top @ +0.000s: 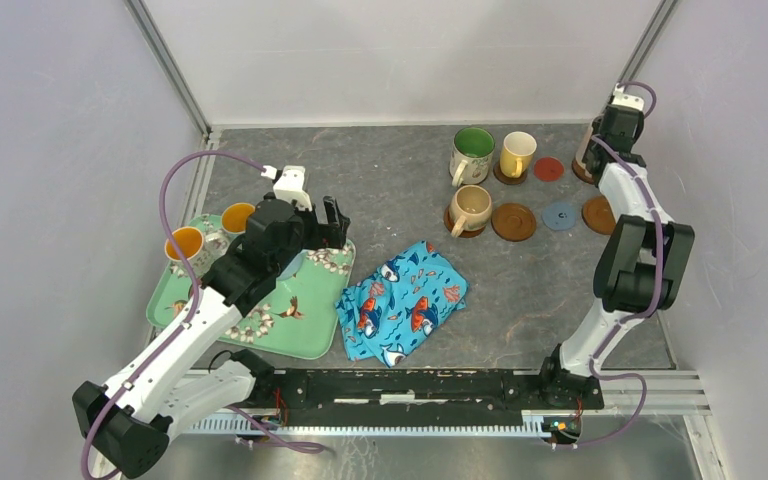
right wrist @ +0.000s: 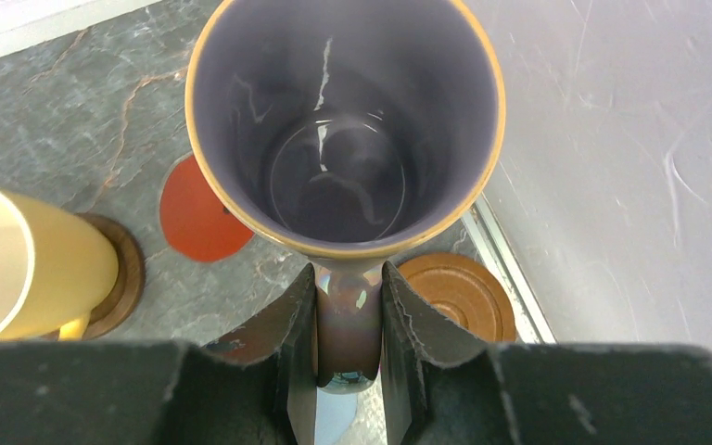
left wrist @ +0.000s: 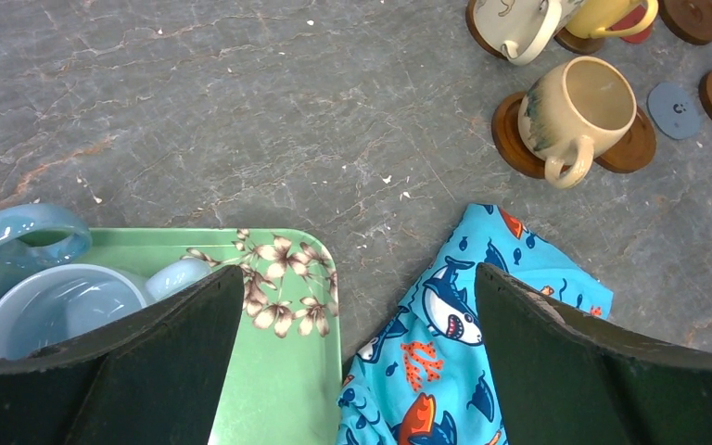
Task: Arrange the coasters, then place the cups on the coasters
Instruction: Place the cup on the coaster.
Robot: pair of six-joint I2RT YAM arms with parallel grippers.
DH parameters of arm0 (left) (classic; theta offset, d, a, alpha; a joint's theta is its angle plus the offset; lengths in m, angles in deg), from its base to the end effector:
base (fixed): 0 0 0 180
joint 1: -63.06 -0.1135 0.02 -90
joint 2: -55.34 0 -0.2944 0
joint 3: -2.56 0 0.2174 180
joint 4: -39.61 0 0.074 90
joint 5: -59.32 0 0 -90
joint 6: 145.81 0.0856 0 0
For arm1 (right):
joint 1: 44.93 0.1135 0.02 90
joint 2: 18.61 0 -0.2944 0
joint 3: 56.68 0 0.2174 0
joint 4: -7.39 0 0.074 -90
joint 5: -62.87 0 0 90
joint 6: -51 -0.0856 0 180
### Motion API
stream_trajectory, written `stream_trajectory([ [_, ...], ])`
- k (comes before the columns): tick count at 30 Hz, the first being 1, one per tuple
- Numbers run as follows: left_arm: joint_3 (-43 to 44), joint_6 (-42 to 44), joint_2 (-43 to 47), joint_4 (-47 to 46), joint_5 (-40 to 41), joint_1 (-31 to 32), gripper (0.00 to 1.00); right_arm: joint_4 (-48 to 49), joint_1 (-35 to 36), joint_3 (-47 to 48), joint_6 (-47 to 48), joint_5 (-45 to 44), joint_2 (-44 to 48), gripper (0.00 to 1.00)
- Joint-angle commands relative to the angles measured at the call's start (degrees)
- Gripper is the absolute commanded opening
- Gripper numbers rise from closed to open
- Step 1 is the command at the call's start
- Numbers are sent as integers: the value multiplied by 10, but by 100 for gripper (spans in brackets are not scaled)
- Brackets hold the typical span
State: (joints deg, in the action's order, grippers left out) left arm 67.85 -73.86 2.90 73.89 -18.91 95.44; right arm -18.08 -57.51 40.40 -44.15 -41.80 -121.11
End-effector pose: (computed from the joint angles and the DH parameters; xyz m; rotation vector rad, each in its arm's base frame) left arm 0.1777 -0.0920 0.3376 0.1073 1.9531 -0.3848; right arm 0.4196 -0.1158 0.2999 0.4760 2.0552 -0.3476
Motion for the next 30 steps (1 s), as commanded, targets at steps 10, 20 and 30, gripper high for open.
stream_trajectory([
  [10, -3, 37, 7, -22, 12, 3, 100, 134, -10, 134, 8, -11, -96, 0],
  [20, -2, 37, 2, -23, 10, 3, 100, 139, -22, 138, 9, -15, -125, 0],
  [30, -4, 37, 0, -22, 6, 3, 100, 147, -31, 127, 25, -23, -137, 0],
])
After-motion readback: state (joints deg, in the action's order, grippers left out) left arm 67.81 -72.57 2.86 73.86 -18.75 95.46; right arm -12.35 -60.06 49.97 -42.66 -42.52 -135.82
